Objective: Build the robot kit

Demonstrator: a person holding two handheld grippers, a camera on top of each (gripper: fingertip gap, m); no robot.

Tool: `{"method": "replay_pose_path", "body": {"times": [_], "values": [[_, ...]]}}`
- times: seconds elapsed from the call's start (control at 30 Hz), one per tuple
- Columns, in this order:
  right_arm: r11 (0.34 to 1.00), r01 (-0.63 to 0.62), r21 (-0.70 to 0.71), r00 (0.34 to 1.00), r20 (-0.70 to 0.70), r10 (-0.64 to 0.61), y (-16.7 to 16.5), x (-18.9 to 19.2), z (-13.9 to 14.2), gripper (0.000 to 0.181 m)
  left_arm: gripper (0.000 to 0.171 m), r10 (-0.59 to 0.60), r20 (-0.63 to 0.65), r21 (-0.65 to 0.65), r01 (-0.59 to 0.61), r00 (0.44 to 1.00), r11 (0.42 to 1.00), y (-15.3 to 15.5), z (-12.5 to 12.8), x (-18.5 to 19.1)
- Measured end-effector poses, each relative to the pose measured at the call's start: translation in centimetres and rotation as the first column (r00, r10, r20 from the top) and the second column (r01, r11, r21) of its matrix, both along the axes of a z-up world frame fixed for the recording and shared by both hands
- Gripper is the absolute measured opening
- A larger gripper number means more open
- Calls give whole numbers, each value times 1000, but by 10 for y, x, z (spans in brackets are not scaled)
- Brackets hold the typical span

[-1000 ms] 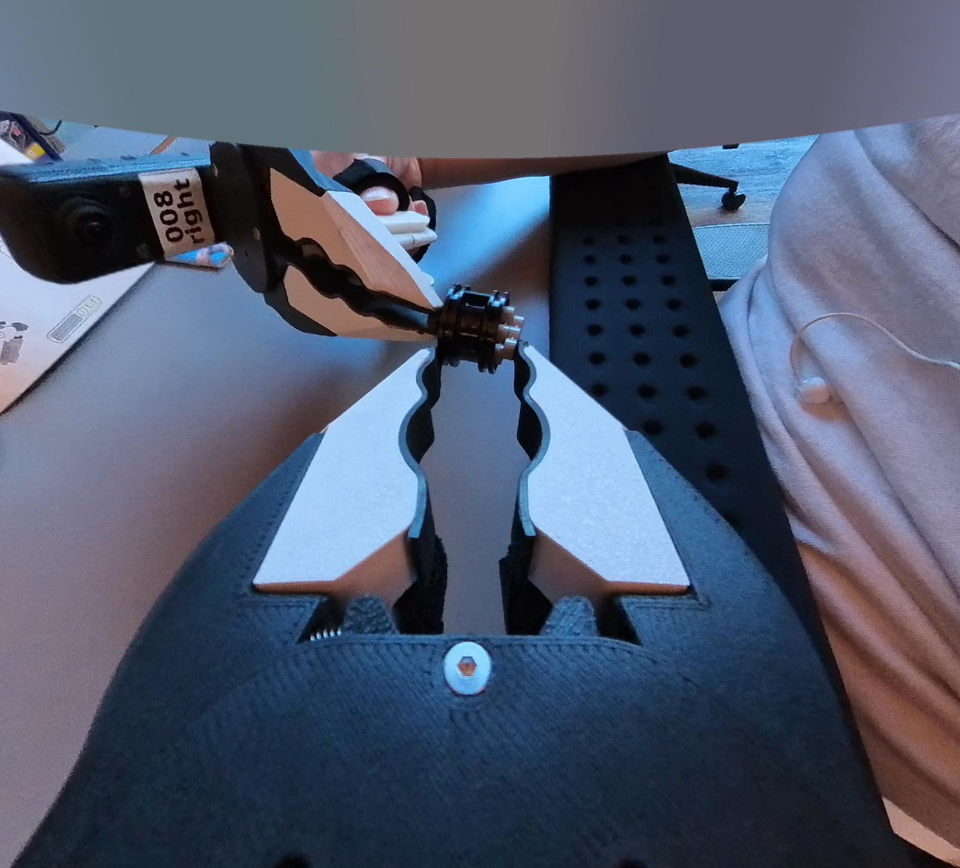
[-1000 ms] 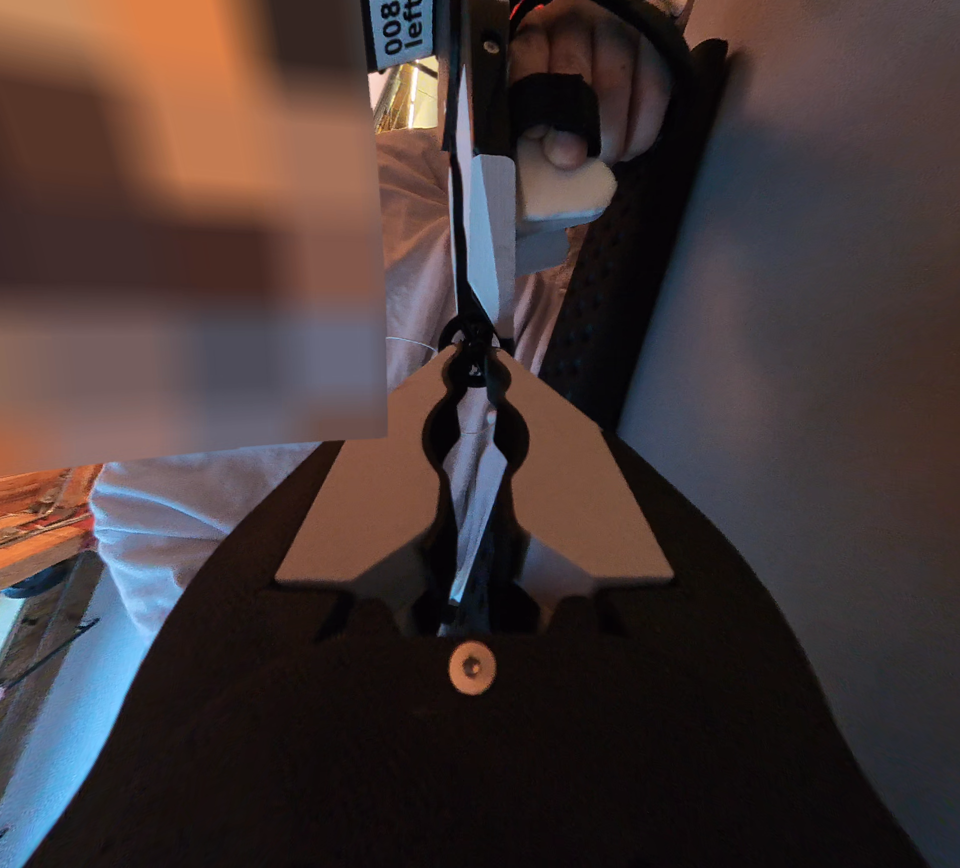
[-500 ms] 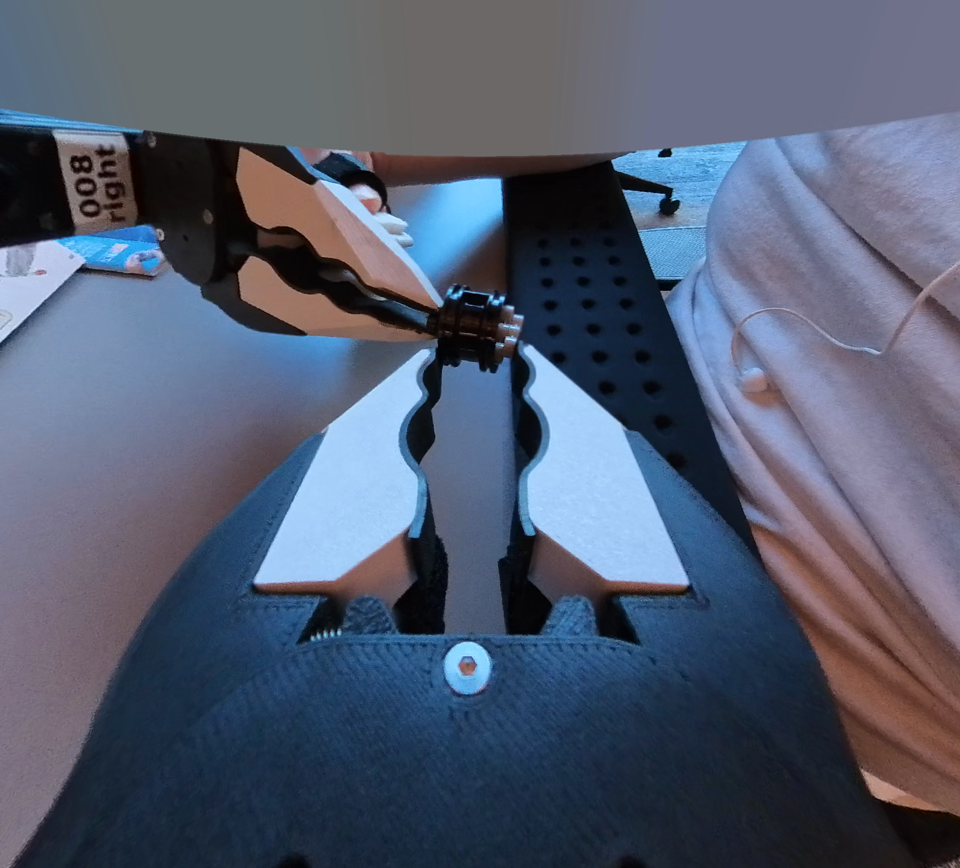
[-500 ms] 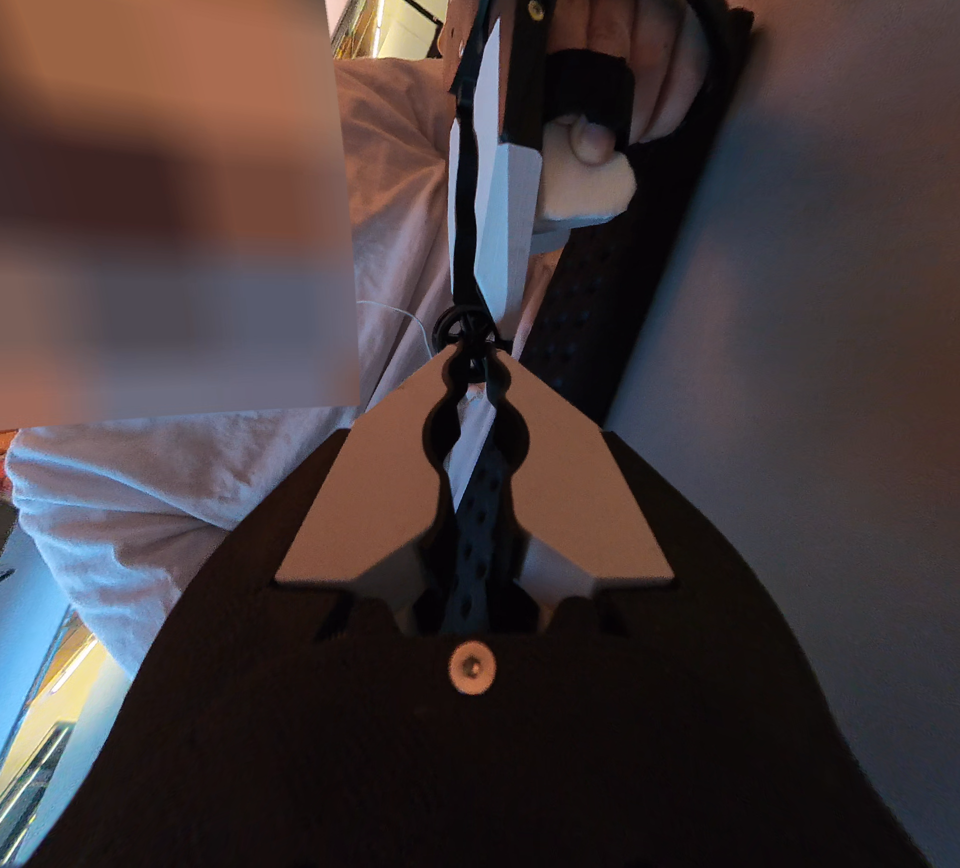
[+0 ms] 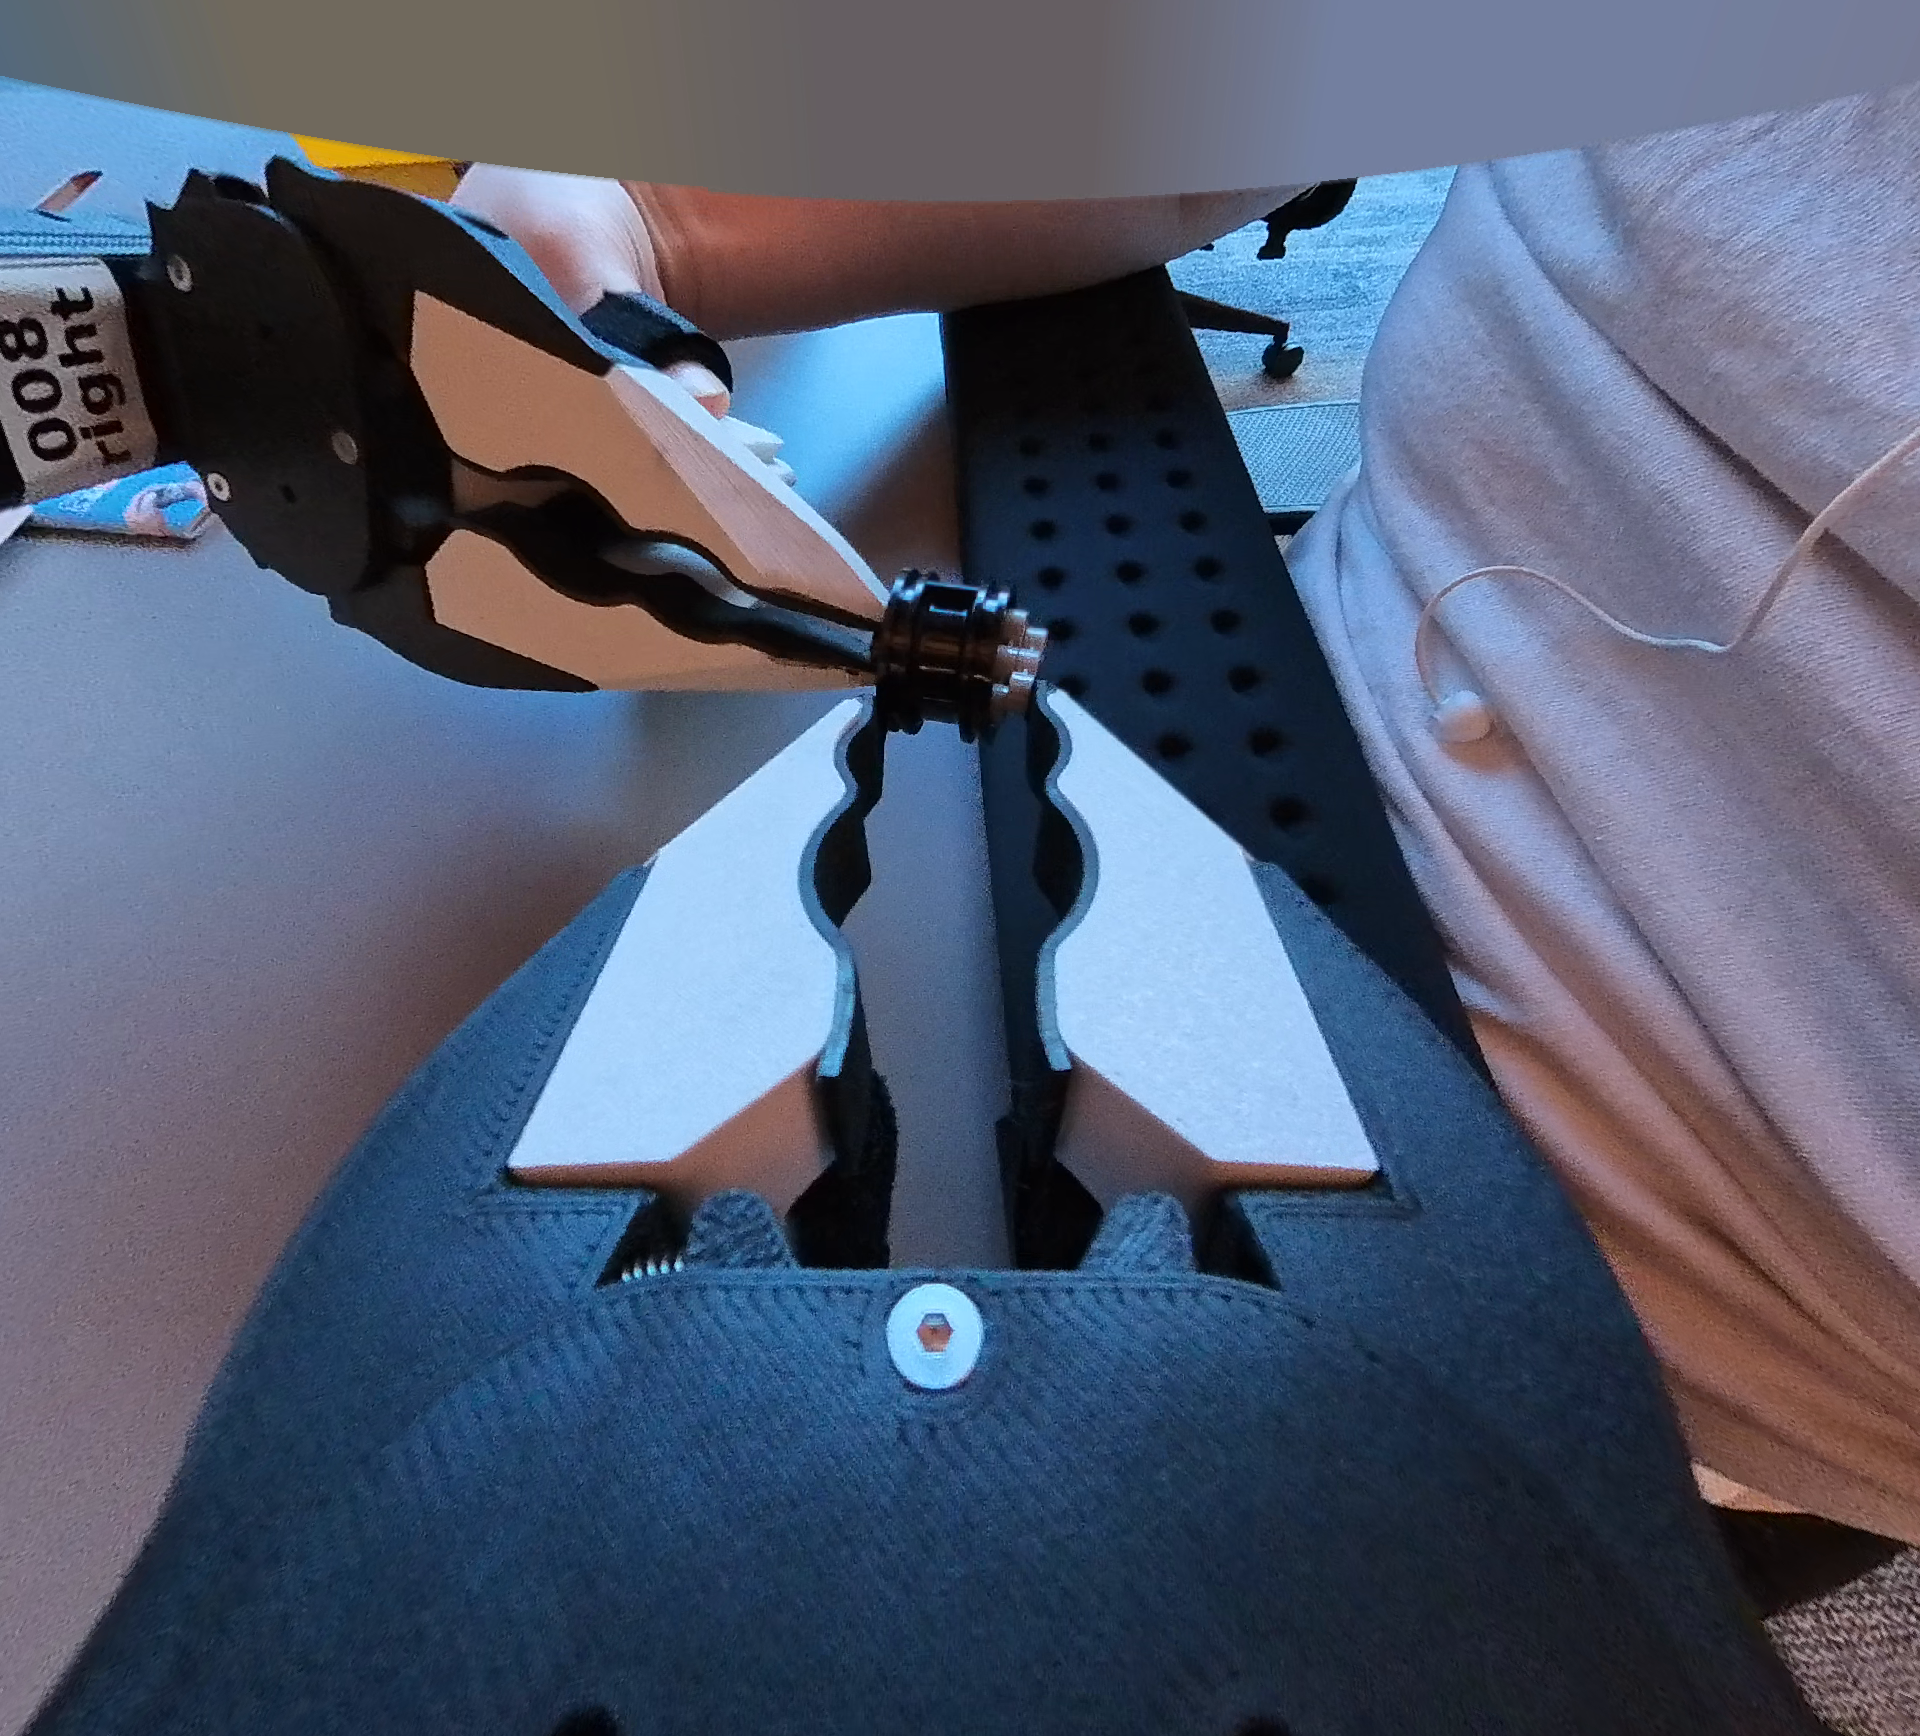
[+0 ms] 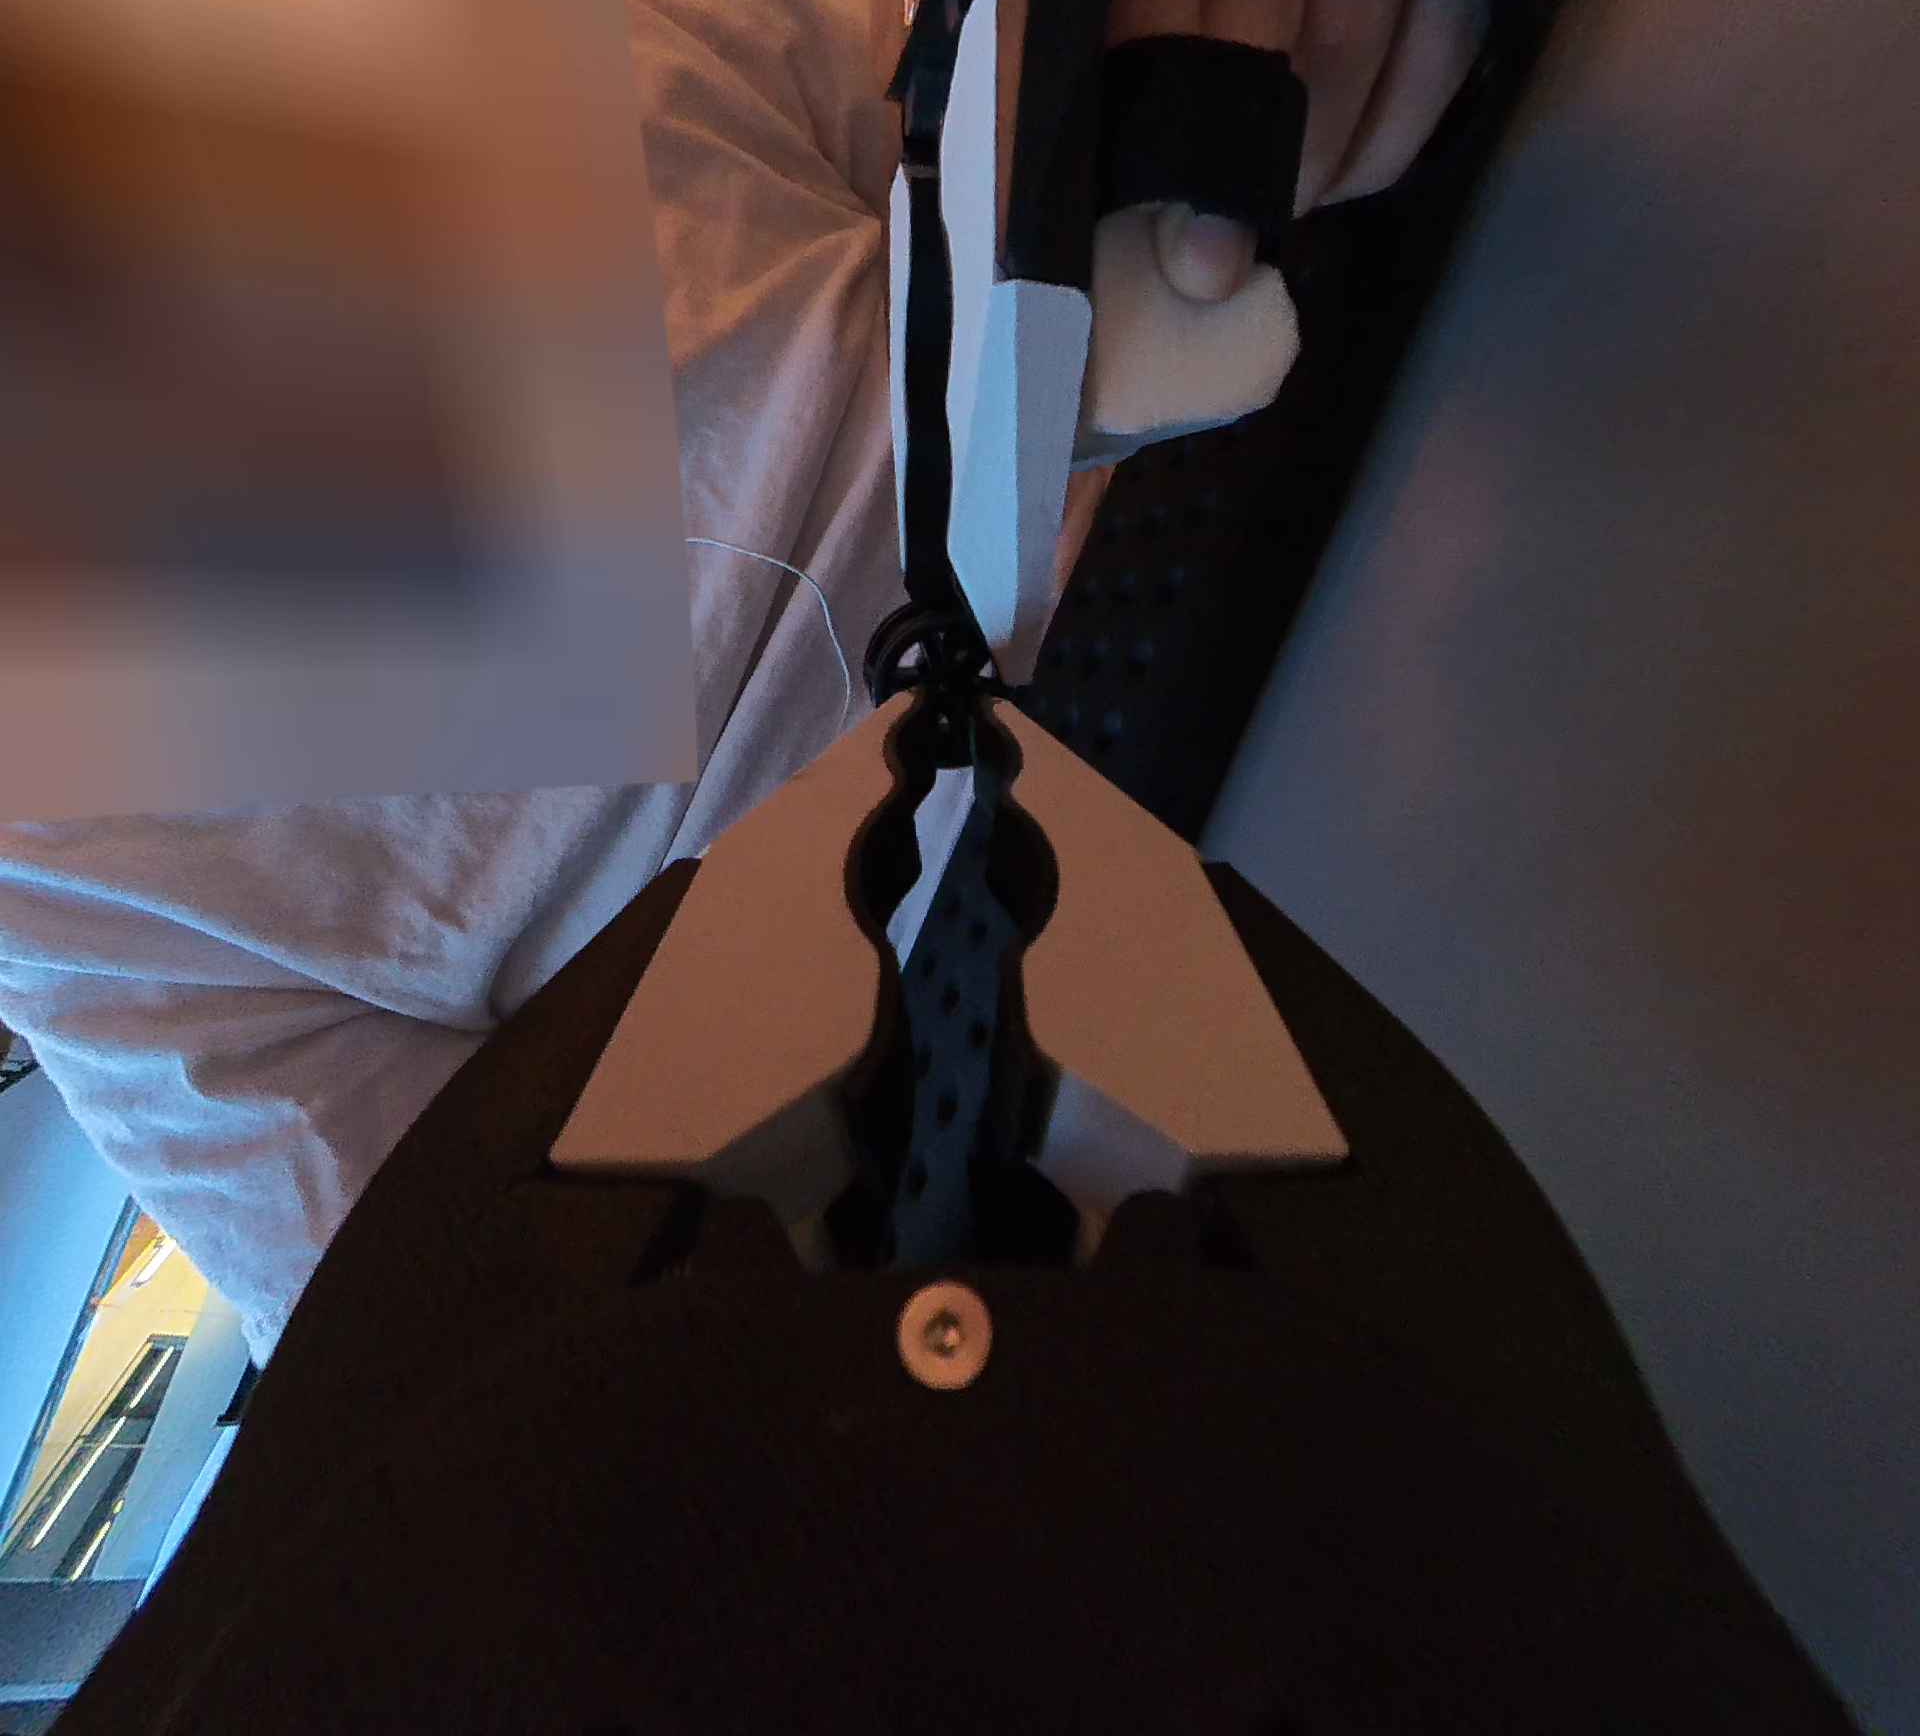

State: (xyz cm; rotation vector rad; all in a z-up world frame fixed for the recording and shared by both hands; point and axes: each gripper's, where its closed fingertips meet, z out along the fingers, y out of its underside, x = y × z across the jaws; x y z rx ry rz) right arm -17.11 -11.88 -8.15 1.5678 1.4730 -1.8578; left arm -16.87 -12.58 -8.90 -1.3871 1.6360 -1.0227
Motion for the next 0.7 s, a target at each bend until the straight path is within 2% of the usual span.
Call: {"method": "replay_pose_path", "body": {"times": [0.2, 0.3, 0.37, 0.5, 0.57, 0.6, 0.63, 0.67, 0.7], "values": [[1000, 8, 22, 999, 31, -9, 4, 0, -6, 6, 26, 12, -23, 10, -12, 1000, 1000, 3, -5, 0], [997, 49, 64, 999, 9, -49, 14, -1, -10, 7, 27, 79, -52, 183, -68, 995, 981, 12, -12, 0], [992, 79, 96, 996, -45, -75, 21, 1, -6, 15, 27, 124, -77, 300, -96, 989, 949, 18, -16, 0], [947, 251, 199, 957, -201, -211, 43, 0, 14, 32, 27, 184, -73, 404, -140, 980, 904, 24, -15, -1], [872, 341, 351, 920, -313, -235, 46, -3, 20, 54, 27, 229, -34, 448, -190, 973, 873, 32, -8, -4], [808, 390, 442, 901, -364, -236, 46, -4, 21, 58, 26, 253, -18, 477, -214, 967, 853, 36, -4, -6], [728, 430, 535, 887, -403, -228, 45, -5, 20, 62, 26, 274, -8, 505, -232, 962, 831, 40, -3, -8], [619, 466, 632, 875, -434, -217, 47, -6, 16, 64, 26, 292, -4, 533, -245, 956, 810, 43, -2, -9], [481, 500, 720, 863, -462, -205, 51, -6, 12, 68, 26, 307, -7, 558, -251, 952, 791, 45, -3, -11]]}}
